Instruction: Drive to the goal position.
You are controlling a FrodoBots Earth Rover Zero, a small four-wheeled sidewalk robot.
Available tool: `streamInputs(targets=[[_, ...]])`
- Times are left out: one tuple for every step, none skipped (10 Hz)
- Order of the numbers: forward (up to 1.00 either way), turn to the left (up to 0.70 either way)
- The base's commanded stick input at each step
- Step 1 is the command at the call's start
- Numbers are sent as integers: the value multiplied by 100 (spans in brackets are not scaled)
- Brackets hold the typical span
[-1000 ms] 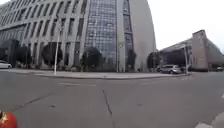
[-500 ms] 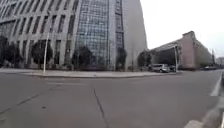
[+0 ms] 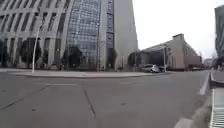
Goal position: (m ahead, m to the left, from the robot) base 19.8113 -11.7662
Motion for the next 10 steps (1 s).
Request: streamInputs(targets=[[70,0],[70,0],[70,0],[70,0],[70,0],[70,0],[70,0],[70,0],[70,0],[70,0]])
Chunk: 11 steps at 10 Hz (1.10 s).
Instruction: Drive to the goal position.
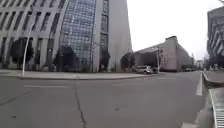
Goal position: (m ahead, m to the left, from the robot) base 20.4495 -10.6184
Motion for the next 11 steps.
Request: streamInputs(targets=[[70,0],[70,0],[70,0],[70,0],[70,0],[70,0],[70,0],[70,0],[70,0],[70,4],[70,13]])
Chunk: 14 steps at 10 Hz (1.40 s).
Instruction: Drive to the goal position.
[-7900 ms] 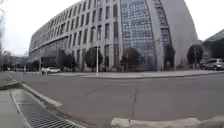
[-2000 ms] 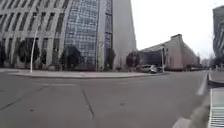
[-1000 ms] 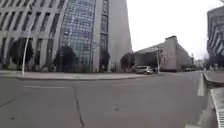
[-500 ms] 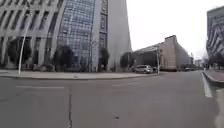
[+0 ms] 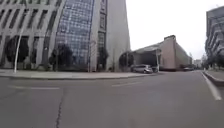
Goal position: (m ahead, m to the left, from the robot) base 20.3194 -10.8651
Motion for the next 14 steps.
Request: streamInputs(targets=[[70,14],[70,14],[70,14],[70,14],[70,9],[70,6],[70,6],[70,6],[70,6],[70,6],[70,6],[70,6],[70,6],[70,6]])
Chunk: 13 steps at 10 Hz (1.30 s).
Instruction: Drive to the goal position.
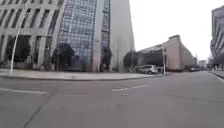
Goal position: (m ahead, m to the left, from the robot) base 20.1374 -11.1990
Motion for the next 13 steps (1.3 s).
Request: streamInputs(targets=[[70,6],[70,12],[70,14],[70,14],[70,14],[70,14],[70,14],[70,14],[70,14],[70,14],[70,14],[70,14],[70,14]])
